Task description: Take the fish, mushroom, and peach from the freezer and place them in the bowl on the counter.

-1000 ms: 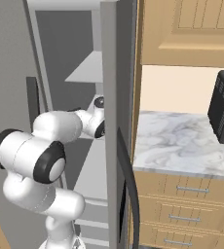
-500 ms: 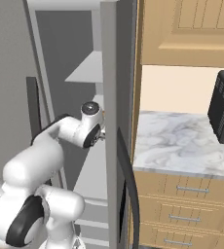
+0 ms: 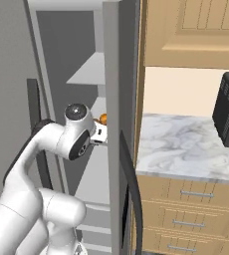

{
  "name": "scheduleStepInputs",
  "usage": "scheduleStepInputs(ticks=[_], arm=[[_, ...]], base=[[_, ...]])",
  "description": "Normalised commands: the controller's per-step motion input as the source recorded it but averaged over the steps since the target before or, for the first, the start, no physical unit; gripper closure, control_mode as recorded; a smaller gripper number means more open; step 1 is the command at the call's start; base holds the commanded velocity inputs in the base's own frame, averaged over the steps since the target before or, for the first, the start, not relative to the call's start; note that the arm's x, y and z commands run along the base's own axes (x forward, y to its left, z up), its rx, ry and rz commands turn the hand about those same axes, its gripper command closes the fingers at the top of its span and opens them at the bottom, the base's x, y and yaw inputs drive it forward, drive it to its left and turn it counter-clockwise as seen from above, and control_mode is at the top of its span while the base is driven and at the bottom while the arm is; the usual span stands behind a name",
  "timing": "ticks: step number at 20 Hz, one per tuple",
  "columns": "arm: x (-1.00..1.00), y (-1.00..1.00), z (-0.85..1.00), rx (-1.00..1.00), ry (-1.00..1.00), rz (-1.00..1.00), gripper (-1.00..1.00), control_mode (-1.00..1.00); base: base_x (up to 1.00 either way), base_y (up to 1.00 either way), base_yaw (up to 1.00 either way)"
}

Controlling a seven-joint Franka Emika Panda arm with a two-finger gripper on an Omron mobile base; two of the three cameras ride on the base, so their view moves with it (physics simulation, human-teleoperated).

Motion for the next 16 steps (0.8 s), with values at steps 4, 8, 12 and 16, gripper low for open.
scheduleStepInputs(ticks=[4,8,12,16], arm=[[-0.91,0.18,0.67,0.0,0.03,0.0,1.0,-1.0],[-0.85,0.12,0.7,0.0,0.03,0.0,1.0,-1.0],[-0.84,0.07,0.73,0.0,0.03,0.0,1.0,-1.0],[-0.74,0.17,0.82,-0.02,0.08,0.0,1.0,-1.0]], base=[[0.0,0.0,0.0],[0.0,0.0,0.0],[0.0,0.0,0.0],[0.0,0.0,0.0]])
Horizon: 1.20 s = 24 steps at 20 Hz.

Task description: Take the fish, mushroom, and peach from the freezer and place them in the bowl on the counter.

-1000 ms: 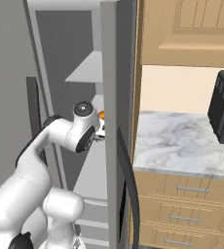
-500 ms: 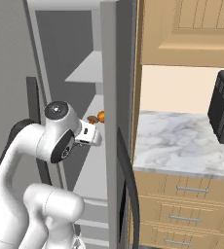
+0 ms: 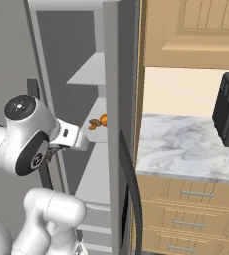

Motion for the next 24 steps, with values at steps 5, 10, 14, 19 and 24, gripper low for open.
scheduleStepInputs(ticks=[5,10,14,19,24], arm=[[-0.65,0.25,0.69,-0.06,0.07,0.0,1.0,-1.0],[-0.59,0.31,0.57,-0.05,0.06,0.03,1.0,-1.0],[-0.47,0.08,0.21,0.0,0.01,0.03,1.0,-1.0],[-0.25,-0.02,0.0,0.05,0.0,0.01,1.0,-1.0],[-0.06,0.0,0.0,0.03,0.0,0.0,1.0,1.0]], base=[[0.0,0.0,0.0],[0.0,0.0,0.0],[0.0,0.0,0.0],[0.0,0.0,0.0],[-0.09,0.0,0.0]])
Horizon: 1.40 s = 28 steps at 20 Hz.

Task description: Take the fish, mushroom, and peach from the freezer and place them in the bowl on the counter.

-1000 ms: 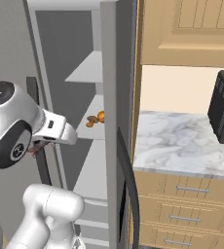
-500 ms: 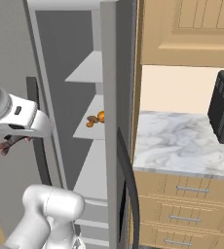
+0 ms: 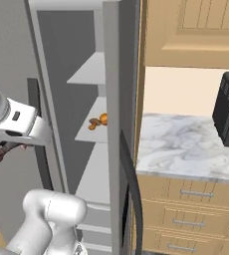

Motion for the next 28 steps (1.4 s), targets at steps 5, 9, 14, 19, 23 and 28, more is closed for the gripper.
scheduleStepInputs(ticks=[5,9,14,19,23,28], arm=[[0.0,0.0,0.0,0.0,0.0,0.0,1.0,1.0],[0.0,0.0,0.0,0.0,0.0,0.0,1.0,1.0],[0.0,0.0,0.0,0.0,0.0,0.0,1.0,1.0],[0.0,0.0,0.0,0.0,0.0,0.0,1.0,1.0],[0.0,0.0,0.0,0.0,0.0,0.0,1.0,1.0],[0.0,0.0,0.0,0.0,0.0,0.0,1.0,1.0]], base=[[-0.95,0.04,0.0],[-1.0,0.48,0.0],[-1.0,0.66,-0.06],[-0.77,0.04,-0.72],[-0.29,0.0,-0.93],[-0.04,-0.01,-0.9]])
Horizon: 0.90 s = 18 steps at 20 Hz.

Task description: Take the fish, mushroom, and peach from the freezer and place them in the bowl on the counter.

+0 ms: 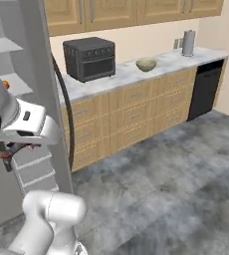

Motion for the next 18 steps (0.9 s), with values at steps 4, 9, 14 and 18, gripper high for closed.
scheduleStepInputs(ticks=[4,9,14,18], arm=[[0.0,0.0,0.0,0.0,0.0,0.0,1.0,1.0],[0.0,0.0,0.0,0.0,0.0,0.0,1.0,1.0],[0.0,0.0,0.0,0.0,0.0,0.0,1.0,1.0],[0.0,0.0,0.0,0.0,0.0,0.0,1.0,1.0]], base=[[0.0,-0.08,-0.85],[0.21,-0.01,-0.77],[0.84,0.0,-0.38],[1.0,0.0,-0.14]])
